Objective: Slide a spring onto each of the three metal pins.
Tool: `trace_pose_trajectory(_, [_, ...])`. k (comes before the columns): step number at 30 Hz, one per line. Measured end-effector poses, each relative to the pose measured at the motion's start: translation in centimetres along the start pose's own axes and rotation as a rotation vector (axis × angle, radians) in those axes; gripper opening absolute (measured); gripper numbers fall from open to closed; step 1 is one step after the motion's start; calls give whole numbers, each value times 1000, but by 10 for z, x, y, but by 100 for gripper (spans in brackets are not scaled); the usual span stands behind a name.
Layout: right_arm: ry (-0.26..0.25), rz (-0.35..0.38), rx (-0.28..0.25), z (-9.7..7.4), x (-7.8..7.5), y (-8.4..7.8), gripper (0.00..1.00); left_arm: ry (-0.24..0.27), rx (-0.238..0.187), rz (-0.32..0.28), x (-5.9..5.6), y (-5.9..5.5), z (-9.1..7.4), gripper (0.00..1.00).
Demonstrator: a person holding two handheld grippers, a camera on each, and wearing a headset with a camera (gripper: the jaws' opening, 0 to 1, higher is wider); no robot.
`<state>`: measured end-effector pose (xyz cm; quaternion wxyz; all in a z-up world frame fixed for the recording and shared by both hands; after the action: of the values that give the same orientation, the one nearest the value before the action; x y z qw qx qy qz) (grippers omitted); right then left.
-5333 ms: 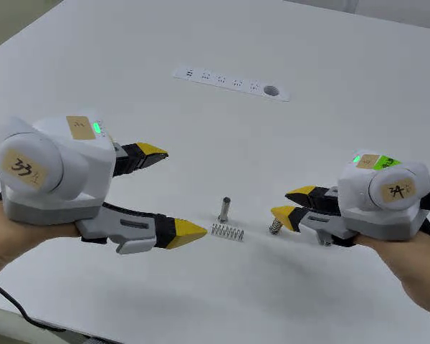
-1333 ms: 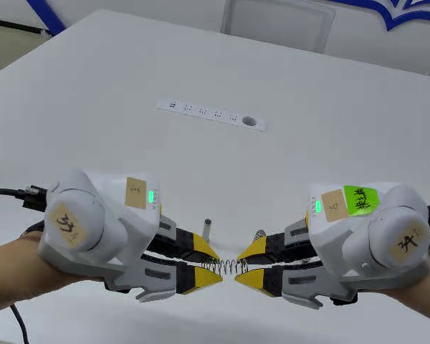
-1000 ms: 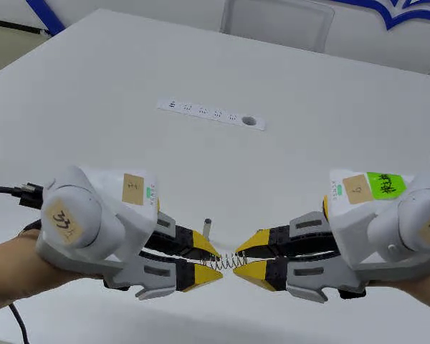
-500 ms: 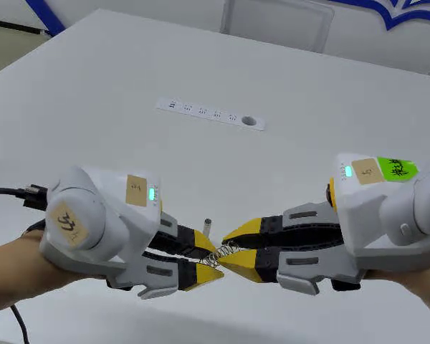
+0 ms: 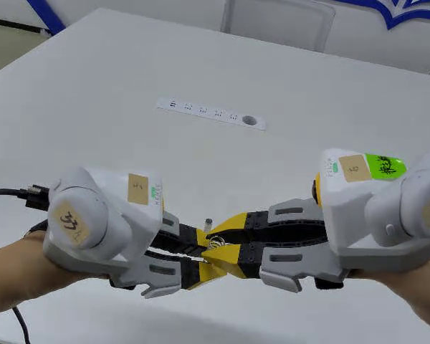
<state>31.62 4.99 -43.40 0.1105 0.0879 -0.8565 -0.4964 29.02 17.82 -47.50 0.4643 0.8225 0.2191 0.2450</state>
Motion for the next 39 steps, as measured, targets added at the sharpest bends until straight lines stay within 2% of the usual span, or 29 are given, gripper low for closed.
trace_pose_trajectory(3, [3,0,8,1,-1,1,11,-8,3,-40,1,-2,-1,11])
trace_pose_trajectory(6, [-2,3,3,2,-3,3,11,7,-5,-70,5,-3,-5,11])
trace_pose_trajectory(8, [-8,3,-2,2,-6,6,11,29,11,-119,9,-6,-8,13])
trace_pose_trajectory(10, [-18,-3,7,1,-9,7,11,58,12,-105,14,-9,-11,18])
trace_pose_trajectory(15, [-34,-4,-1,-2,-19,12,11,93,18,-123,23,-16,-19,27])
trace_pose_trajectory(18, [-60,8,-8,-3,-28,12,11,110,28,-135,28,-22,-23,30])
trace_pose_trajectory(21, [-132,26,-3,-5,-42,10,11,115,31,-149,32,-26,-28,31])
trace_pose_trajectory(23, [-160,52,-17,-5,-50,9,11,120,33,-151,33,-28,-30,33])
trace_pose_trajectory(26, [-212,84,-20,0,-68,3,11,137,39,-154,37,-32,-34,37])
trace_pose_trajectory(29, [-237,119,-28,8,-82,-3,11,154,60,-151,40,-37,-37,35])
trace_pose_trajectory(33, [-255,168,-32,18,-98,-13,11,170,60,-180,42,-43,-42,37])
trace_pose_trajectory(35, [-275,160,-1,24,-104,-19,11,167,62,-208,42,-46,-44,39])
trace_pose_trajectory(39, [-287,211,34,31,-113,-35,11,169,60,-230,43,-50,-47,44])
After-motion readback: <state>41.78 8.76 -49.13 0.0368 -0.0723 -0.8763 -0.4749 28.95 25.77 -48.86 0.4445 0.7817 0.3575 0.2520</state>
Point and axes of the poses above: the centre of the closed fingertips' face, and the gripper's own axes: z roughly forward along the fingers, x roughly to its left, y roughly out of its top, the point moved 10 cm from there along -z, roughly backward along the fingers, and after that the axes turned 15 degrees about y, right-handed, at the moved point
